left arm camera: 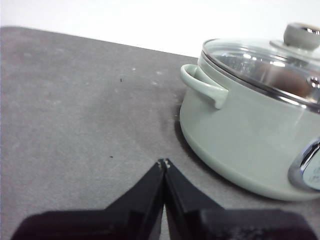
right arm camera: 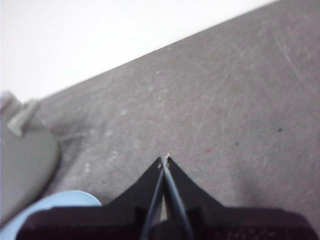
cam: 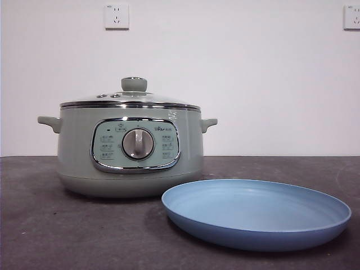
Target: Take the potato out from the steamer,put the potato on the plate,close the lid
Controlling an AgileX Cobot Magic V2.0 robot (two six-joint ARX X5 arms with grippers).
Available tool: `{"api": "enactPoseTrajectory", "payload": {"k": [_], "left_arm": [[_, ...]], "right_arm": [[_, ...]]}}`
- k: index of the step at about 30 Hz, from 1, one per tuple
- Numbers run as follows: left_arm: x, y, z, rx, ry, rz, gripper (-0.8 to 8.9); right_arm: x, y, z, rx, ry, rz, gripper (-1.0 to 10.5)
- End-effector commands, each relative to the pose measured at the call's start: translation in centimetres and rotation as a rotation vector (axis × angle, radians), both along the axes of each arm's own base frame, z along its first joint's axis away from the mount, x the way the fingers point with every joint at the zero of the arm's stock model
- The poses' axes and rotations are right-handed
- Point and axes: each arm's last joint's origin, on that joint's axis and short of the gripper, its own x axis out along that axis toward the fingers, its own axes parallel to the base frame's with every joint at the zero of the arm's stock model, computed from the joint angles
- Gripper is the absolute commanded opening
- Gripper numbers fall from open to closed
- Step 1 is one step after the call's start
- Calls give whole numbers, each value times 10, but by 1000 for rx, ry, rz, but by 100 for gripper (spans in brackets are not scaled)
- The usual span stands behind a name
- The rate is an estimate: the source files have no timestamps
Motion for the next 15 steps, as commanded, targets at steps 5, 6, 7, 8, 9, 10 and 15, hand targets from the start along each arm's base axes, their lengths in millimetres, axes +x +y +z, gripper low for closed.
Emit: {"api": "enactPoseTrajectory", "payload": {"k": [5,6,7,8,9,10,15], "left_arm": [[-1,-2,3,-132,3,-47,-8],[-1,-2,7,-142,-4,-61,-8],[-2,-3,11,-150,-15,-75,-8],[-4,-3,17,-155,-24,-89,-8],[-5,-3,22,-156,-32,-95,-8],[-6,-3,27,-155,-38,-96,-8],[-15,-4,57,-160,-15,-139,-8]], "right_arm": [[-1,3,3,185,14,75,-12],[-1,3,6,199,10,85,-12],[-2,4,9,213,6,101,-12],[-3,4,14,221,-1,105,-12],[-3,4,18,225,-5,111,-12],[-4,5,23,226,-11,130,-12],[-7,6,55,230,3,194,-13]]}}
